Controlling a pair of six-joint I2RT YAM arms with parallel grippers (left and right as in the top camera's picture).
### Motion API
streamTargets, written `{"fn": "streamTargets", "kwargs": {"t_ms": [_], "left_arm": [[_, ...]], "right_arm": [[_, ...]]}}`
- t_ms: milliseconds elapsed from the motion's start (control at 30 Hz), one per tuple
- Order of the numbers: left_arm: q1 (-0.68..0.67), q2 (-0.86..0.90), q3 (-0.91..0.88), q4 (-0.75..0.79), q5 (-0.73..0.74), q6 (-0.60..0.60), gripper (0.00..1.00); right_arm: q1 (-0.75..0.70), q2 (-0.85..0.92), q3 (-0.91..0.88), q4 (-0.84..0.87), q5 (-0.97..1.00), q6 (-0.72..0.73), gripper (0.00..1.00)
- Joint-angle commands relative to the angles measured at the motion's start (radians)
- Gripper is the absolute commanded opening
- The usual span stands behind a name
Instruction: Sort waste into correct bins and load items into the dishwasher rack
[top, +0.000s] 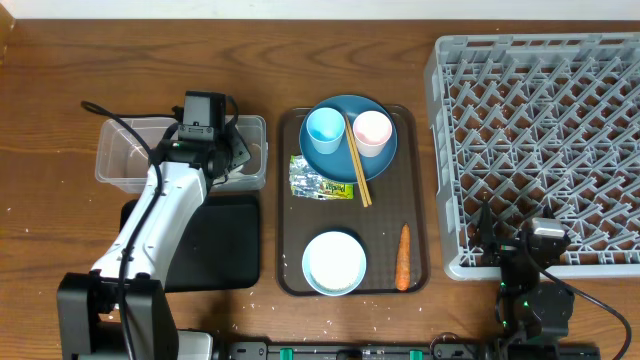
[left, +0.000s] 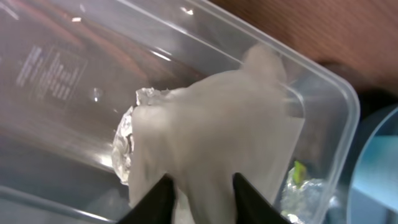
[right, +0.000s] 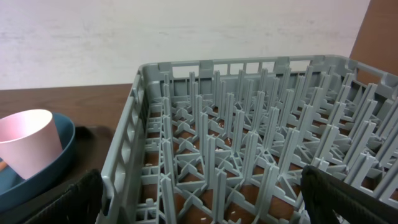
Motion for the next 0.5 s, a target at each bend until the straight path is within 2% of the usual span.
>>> {"fn": "streamTargets", "kwargs": {"t_ms": [0, 233, 367, 467], "left_arm": [[0.004, -0.013, 0.008, 0.003, -0.011, 0.01, 0.43], [-0.001, -0.136, 0.008, -0.031, 0.043, 0.01, 0.48], [-0.03, -0.227, 0.008, -0.119, 0.155, 0.009, 0.49], [-0.071, -0.271, 0.008, -0.188, 0.177, 0.007, 0.49]], "right_arm": [[-0.005, 0.0, -0.001, -0.004, 0.0, 0.003, 0.99], [-0.005, 0.0, -0.001, -0.004, 0.0, 0.003, 0.99], [-0.005, 0.0, -0.001, -0.004, 0.0, 0.003, 0.99], [-0.005, 0.0, -0.001, -0.004, 0.0, 0.003, 0.99]]}}
